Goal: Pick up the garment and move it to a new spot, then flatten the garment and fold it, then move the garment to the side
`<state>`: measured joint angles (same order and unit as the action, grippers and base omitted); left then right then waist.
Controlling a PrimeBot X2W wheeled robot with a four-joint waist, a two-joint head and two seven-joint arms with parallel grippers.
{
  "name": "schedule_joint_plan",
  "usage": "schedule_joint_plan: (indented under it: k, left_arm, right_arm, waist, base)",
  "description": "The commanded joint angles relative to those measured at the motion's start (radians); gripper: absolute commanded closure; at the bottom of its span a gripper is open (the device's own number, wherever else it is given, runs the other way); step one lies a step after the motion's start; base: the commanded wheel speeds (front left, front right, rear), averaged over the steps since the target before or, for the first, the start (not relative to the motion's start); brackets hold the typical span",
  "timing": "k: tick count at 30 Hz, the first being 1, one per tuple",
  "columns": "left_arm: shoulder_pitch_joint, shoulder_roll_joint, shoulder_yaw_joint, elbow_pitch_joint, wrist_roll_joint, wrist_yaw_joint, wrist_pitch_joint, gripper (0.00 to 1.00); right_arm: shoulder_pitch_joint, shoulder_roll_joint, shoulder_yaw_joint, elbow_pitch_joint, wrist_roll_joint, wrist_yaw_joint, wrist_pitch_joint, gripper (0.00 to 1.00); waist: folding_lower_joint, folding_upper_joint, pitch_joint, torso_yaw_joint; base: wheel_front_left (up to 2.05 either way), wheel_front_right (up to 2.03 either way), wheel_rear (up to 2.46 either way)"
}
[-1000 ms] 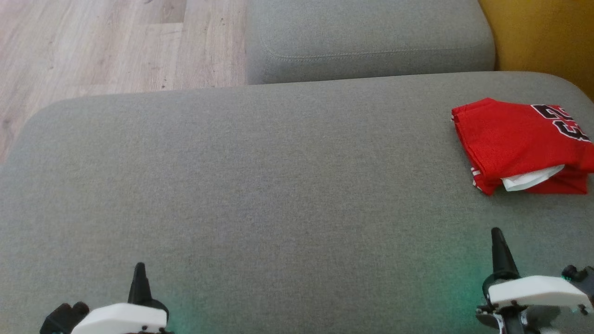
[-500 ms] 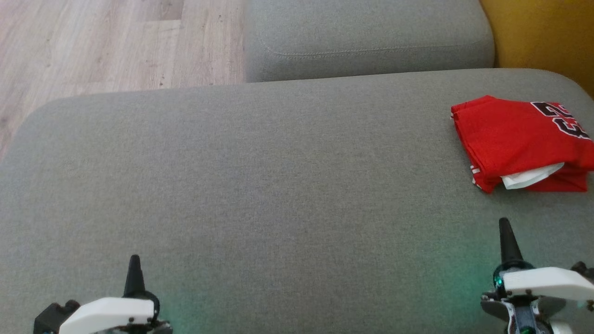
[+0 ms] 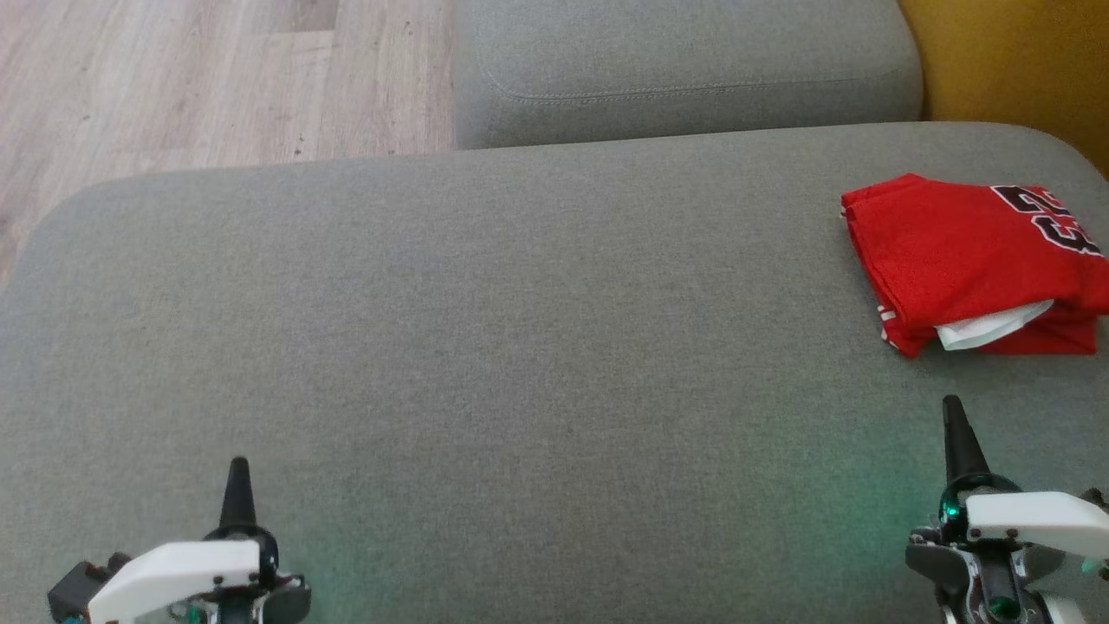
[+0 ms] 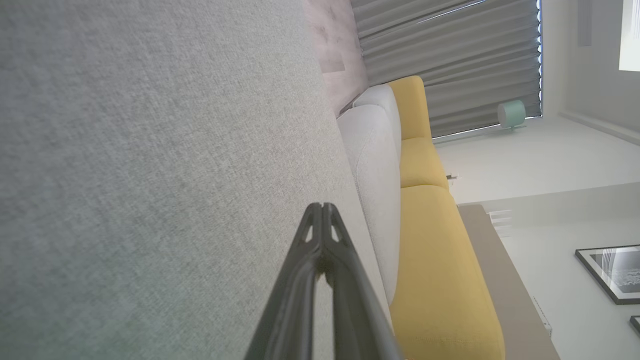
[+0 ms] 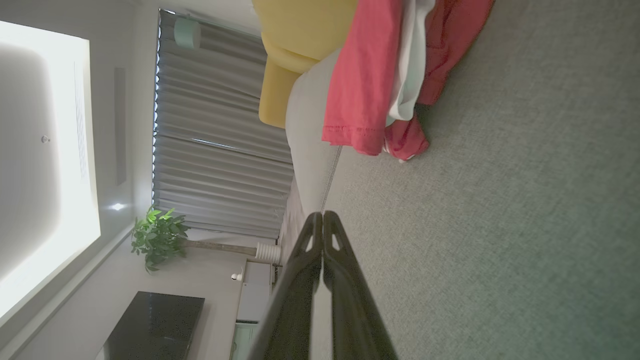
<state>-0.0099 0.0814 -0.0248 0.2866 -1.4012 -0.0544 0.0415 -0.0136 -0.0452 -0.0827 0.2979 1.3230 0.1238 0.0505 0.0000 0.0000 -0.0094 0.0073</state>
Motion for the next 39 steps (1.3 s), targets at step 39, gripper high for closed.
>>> schedule_joint_plan:
  k: [39]
  left_arm:
    - [-0.098,-0.029,0.137,-0.041,-0.209,-0.076,0.07,1.0]
  right_arm:
    - [-0.094,-0.01,-0.025,-0.053,0.29,0.007,0.058,1.0]
  waist:
    - [0.0,0.0,0.012,-0.007]
  base:
    - [0.0,0.0,0.0]
